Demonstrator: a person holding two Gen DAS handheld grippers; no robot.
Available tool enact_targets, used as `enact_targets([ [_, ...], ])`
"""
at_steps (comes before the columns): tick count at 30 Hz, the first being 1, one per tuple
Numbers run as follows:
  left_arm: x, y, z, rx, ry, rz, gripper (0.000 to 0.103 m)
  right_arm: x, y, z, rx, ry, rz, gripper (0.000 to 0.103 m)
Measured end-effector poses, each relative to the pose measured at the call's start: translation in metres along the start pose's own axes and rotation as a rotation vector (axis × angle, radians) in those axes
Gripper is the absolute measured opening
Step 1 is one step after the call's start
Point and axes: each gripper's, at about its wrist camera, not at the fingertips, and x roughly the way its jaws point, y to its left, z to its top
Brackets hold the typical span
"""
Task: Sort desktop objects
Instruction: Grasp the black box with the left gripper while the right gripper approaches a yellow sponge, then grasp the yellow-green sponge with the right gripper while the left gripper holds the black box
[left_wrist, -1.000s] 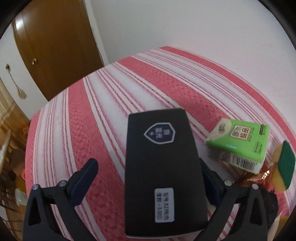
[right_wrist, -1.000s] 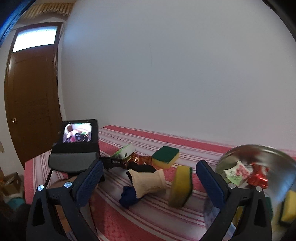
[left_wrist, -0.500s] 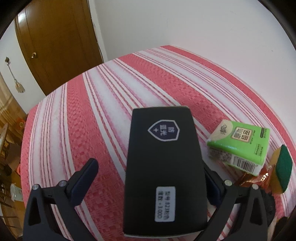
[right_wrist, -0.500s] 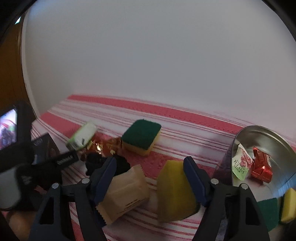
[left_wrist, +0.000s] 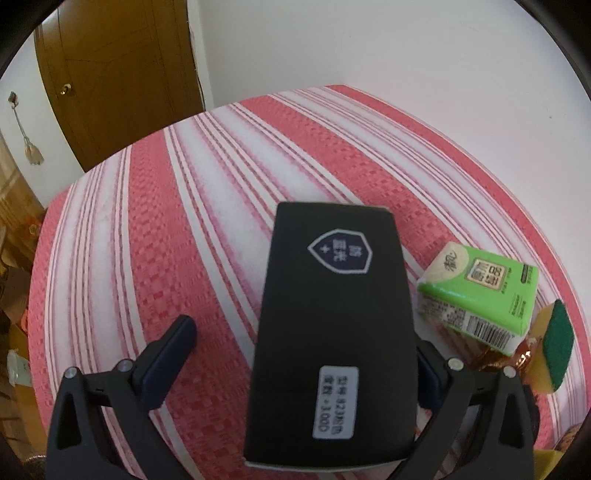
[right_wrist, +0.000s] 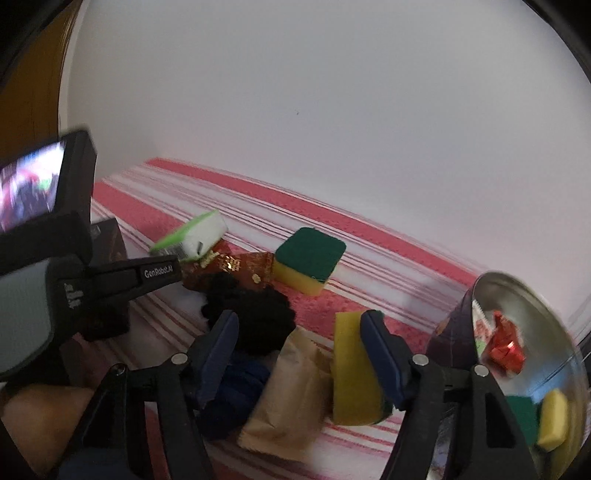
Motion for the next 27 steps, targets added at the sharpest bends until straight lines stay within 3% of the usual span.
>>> enact_targets([
  [4, -0.005, -0.01, -0.004, 0.068, -0.048, 0.048, 0.103, -0.013, -0.018, -0.004, 0.105, -0.023, 0.022, 0.071],
  [7, -0.008, -0.016, -0.007, 0.118, -0.088, 0.084, 0.103, -0.019, -0.038, -0.009, 0.216, -0.035, 0.087, 0.07],
  [10, -0.008, -0.015, -0.006, 0.123, -0.094, 0.076, 0.102, -0.012, -0.06, -0.016, 0.318, -0.041, 0.143, 0.058],
  [14, -0.012, -0.014, -0.005, 0.138, -0.101, 0.009, 0.08, -0.015, -0.079, -0.027, 0.425, -0.055, 0.257, 0.049],
  [21, -0.015, -0.015, -0.006, 0.15, -0.104, -0.015, 0.071, -0.039, -0.065, -0.041, 0.367, -0.086, 0.269, 0.046],
  [25, -0.017, -0.016, -0.008, 0.148, -0.103, -0.022, 0.067, -0.057, -0.073, -0.057, 0.434, -0.117, 0.321, 0.046],
  [27, -0.019, -0.017, -0.01, 0.149, -0.104, -0.024, 0.066, -0.065, -0.078, -0.064, 0.464, -0.122, 0.302, 0.046],
])
